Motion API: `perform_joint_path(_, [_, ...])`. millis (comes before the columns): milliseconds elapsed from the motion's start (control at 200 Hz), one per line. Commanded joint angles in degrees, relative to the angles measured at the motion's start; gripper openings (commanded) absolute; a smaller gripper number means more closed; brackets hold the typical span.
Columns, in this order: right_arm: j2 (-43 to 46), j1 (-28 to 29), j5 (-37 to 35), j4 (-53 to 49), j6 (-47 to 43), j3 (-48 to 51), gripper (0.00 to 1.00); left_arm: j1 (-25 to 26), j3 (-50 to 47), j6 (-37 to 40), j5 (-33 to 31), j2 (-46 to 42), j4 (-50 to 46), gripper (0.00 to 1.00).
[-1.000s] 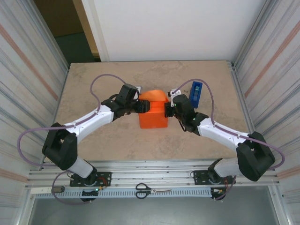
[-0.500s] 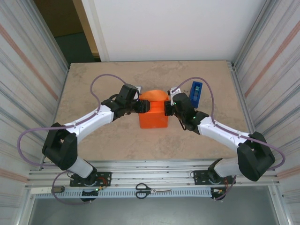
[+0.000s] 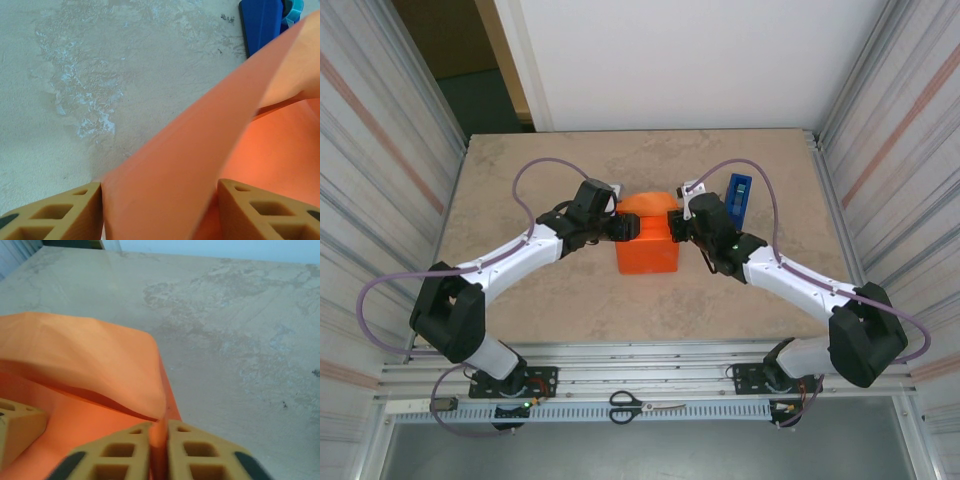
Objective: Wrap the gift box in paper
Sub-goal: Sixth fold the wrapping paper for the gift box.
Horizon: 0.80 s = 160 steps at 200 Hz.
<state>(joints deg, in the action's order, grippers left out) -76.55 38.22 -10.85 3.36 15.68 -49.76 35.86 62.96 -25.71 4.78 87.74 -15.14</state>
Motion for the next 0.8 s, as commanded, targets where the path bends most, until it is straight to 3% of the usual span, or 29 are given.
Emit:
perform_joint_path(0, [1.64,-0.31,-1.64,-0.98,-0.65,-1.59,0.02,0.97,-0.93,2.45,-0.97,1.11,-6.31,0.57])
perform_joint_path(125, [2.25,-0.22,-1.54,-0.41,-0.17,-1.48,0.01,0.98,-1.03,2.52,-1.06,0.87,-6.31,0.56])
perform_joint_path(165, [2.48,-0.30,-1.54,-0.45,0.09,-1.60,0.04,0.98,-1.09,2.53,-1.06,0.85,-6.26,0.55])
perform_joint_path(225, [2.62,-0.27,-1.94,-0.76,0.20,-2.12,0.18,1.08,-1.15,2.47,-1.07,0.76,-6.22,0.55])
perform_joint_path(346, [2.63,-0.41,-2.16,-1.50,-0.13,-3.03,0.20,1.12,-1.20,2.44,-0.92,0.67,-6.13,0.55])
perform_joint_path(471, [2.60,-0.62,-1.13,-1.16,-0.56,-3.39,0.04,1.14,-1.26,2.52,-1.03,0.67,-6.12,0.54])
perform_joint_path(536, [2.56,-0.75,-1.26,-1.29,-0.48,-3.67,0.02,1.11,-1.25,2.57,-1.03,0.67,-6.12,0.54])
perform_joint_path(621, [2.77,-0.70,-2.35,-1.54,-0.10,-4.02,0.20,1.10,-1.27,2.59,-1.00,0.59,-6.14,0.54])
perform_joint_path(706, [3.40,-0.74,-2.55,-1.86,-0.12,-4.08,0.23,1.10,-1.26,2.60,-0.98,0.59,-6.22,0.54])
perform_joint_path(797, [4.01,-0.83,-0.65,-2.77,-0.56,-3.69,0.42,1.06,-1.38,2.53,-1.00,0.45,-6.22,0.54])
